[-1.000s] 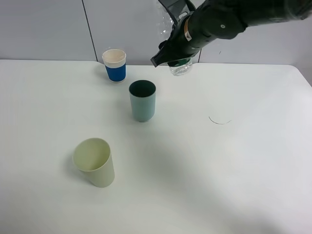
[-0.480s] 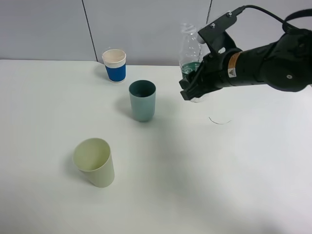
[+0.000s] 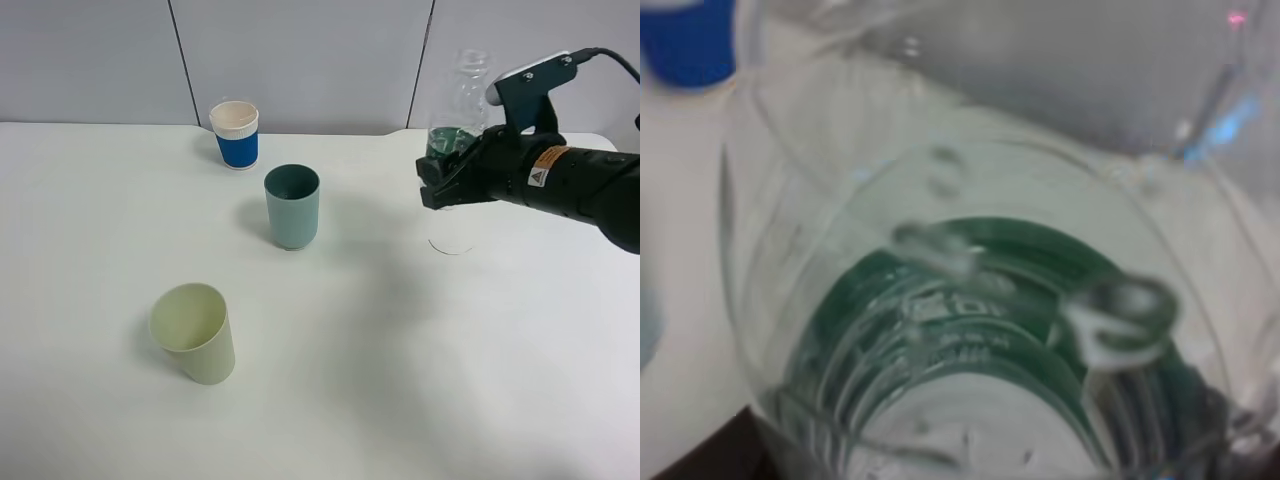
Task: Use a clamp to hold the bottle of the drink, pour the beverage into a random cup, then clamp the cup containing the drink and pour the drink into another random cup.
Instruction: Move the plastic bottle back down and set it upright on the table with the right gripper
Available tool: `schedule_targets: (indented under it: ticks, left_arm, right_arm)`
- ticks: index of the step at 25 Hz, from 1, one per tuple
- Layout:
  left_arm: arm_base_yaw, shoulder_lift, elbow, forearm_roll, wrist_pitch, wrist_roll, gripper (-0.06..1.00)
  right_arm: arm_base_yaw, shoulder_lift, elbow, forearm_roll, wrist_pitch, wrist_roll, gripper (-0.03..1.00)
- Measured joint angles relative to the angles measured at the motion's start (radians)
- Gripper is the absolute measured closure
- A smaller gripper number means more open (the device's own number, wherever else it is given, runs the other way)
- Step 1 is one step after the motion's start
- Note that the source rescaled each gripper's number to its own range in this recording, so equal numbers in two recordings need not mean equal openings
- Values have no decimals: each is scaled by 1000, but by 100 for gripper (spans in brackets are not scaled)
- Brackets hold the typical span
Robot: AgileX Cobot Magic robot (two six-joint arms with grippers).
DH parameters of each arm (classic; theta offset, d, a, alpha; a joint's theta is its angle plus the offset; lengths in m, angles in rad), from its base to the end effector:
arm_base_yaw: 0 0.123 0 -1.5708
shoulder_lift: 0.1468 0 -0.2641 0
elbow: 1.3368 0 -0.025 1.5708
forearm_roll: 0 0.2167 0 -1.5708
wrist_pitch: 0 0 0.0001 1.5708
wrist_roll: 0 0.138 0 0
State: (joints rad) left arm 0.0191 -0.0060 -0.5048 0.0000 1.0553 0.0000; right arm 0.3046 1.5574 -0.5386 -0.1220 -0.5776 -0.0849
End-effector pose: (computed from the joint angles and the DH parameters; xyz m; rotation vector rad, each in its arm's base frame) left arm 0.0273 0.0005 0.2417 -0.0194 2.0280 0.0120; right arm 0.2962 0.1027 0.1775 -0.5129 1.8606 0.1426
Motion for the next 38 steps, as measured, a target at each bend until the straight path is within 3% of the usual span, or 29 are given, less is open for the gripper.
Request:
schedule_targets:
  ticks: [3, 7, 18, 25, 32, 38]
  left_arm:
    - [0, 0, 0, 0, 0, 0, -6]
    - [0, 0, 0, 0, -1, 0, -6]
    - [0, 0, 0, 0, -1, 0, -6]
    - [0, 0, 0, 0, -1, 0, -6]
    - [0, 0, 0, 0, -1, 0, -6]
    - [0, 0, 0, 0, -1, 0, -6]
  right_arm:
    - [0, 13, 13, 171, -110, -88, 96]
    - [0, 73, 17, 258, -207, -115, 96]
    - [0, 298, 16, 278, -359, -118, 96]
    - [10, 363, 23, 278, -392, -118, 96]
    - [11, 379, 126, 300, -603, -118, 96]
    - [11, 379, 153, 304, -626, -114, 96]
